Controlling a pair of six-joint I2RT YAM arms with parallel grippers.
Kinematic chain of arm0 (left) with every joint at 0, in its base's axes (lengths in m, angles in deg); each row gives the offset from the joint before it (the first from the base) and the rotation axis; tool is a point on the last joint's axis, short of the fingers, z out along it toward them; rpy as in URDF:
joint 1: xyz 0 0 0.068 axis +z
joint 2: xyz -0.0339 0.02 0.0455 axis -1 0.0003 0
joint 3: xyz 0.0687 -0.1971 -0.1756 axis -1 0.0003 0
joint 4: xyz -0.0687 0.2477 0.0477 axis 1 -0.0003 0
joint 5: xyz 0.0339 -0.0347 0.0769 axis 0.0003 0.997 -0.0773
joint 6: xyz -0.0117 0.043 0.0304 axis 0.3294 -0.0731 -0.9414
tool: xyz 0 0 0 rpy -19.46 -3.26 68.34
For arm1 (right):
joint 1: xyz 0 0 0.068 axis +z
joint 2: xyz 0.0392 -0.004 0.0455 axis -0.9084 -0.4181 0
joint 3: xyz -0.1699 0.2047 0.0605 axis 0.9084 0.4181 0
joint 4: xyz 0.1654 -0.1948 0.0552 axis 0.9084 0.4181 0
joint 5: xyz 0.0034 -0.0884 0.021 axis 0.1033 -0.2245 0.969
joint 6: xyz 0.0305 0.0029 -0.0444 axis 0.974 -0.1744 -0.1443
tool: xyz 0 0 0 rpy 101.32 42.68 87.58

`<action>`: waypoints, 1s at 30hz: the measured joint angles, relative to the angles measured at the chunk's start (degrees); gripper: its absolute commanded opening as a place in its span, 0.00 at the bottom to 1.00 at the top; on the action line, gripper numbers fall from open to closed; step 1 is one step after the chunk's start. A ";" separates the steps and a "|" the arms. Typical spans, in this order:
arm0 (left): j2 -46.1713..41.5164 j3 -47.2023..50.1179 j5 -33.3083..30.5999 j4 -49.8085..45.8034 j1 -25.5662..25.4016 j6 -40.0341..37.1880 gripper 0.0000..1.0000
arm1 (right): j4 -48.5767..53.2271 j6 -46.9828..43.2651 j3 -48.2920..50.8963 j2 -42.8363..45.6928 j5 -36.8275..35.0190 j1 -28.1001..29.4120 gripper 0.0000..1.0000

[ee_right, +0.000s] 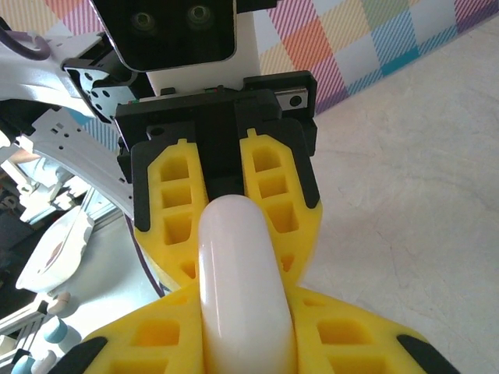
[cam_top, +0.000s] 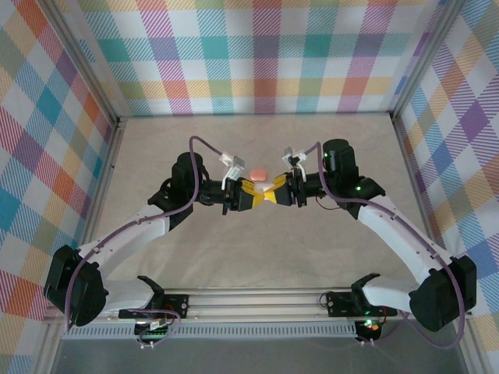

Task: Insert the wireless bluetooth earbuds into the charging case

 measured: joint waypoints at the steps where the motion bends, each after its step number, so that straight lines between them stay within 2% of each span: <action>1: -0.02 0.00 -1.14 0.00 0.00 -0.42 1.00 | 0.11 0.26 0.00 -0.04 -0.46 0.00 0.14; 6: -0.68 0.00 -6.93 -0.76 0.00 -2.16 1.00 | 2.80 1.95 -0.74 -0.35 -6.27 -0.52 0.15; 10: -3.08 0.00 -15.67 -4.22 0.00 -5.03 1.00 | 2.62 5.66 -0.28 -0.46 -9.60 -4.11 0.16; 14: -5.75 0.72 -28.24 -8.52 0.00 -6.78 1.00 | -0.35 9.75 5.16 -1.36 -13.22 -7.91 0.16; 22: -10.29 11.82 -46.05 -11.39 2.23 -4.50 1.00 | 3.13 13.00 10.10 -15.30 -19.52 -12.50 0.17; 25: -9.55 11.56 -48.74 -14.67 3.56 -3.65 1.00 | 4.31 13.70 10.12 -18.47 -20.85 -15.91 0.17; 30: -4.20 6.56 -49.22 -18.73 4.90 -3.48 1.00 | 5.33 13.90 10.12 -23.98 -21.73 -20.85 0.17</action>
